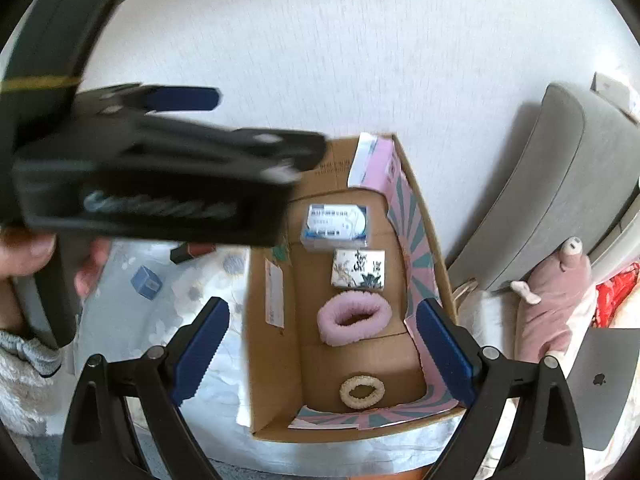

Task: Organize objects
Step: 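Withdraw both tools from the cardboard box back over the bed, then grasp the blue cube box with the left tool while the right tool grasps the lipstick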

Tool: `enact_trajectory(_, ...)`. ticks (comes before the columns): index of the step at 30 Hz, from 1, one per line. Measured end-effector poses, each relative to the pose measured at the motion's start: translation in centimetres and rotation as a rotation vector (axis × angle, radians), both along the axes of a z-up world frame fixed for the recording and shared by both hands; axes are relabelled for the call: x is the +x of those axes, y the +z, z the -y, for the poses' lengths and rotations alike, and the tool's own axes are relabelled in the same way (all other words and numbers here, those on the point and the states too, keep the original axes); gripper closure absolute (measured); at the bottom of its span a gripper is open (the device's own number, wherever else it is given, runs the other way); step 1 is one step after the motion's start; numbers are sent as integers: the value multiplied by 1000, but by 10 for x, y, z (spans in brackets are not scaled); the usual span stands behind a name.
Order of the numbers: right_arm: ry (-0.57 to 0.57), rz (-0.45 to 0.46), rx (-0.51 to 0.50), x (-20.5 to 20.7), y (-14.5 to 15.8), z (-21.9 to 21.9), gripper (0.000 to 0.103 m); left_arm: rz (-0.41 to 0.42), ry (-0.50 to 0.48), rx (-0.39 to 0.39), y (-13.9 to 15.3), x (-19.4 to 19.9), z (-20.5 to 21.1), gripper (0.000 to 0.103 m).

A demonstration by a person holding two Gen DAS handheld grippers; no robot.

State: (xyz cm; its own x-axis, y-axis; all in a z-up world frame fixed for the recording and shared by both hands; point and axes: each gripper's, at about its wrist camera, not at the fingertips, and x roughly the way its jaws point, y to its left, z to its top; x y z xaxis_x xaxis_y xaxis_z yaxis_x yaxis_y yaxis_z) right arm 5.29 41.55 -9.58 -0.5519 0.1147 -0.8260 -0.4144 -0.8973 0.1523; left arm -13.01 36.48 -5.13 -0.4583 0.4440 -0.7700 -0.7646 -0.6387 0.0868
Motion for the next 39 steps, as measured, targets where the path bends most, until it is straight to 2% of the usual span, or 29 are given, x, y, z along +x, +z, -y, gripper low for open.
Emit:
enact_trajectory(7, -25, -54, 57, 5, 35, 10, 10, -65, 87, 92, 42, 12, 61, 0)
enact_trajectory(10, -34, -93, 95, 2, 48, 19, 10, -85, 160, 128, 56, 15, 96, 0)
enact_trajectory(13, -31, -140, 81, -3, 60, 26, 10, -104, 236, 166, 66, 17, 136, 0)
enact_trajectory(19, 39, -231, 101, -21, 82, 54, 10, -160, 414, 204, 81, 25, 223, 0)
enact_trajectory(23, 102, -262, 110, -37, 86, 75, 9, -151, 536, 228, 77, 28, 278, 0)
enact_trajectory(28, 169, -261, 94, -61, 83, 95, 9, -119, 624, 232, 65, 27, 318, 0)
enact_trajectory(34, 217, -236, 79, -85, 72, 112, 9, -69, 642, 195, 44, 24, 337, 0)
enact_trajectory(39, 242, -187, 72, -106, 57, 120, 10, -8, 614, 157, 26, 12, 333, 0)
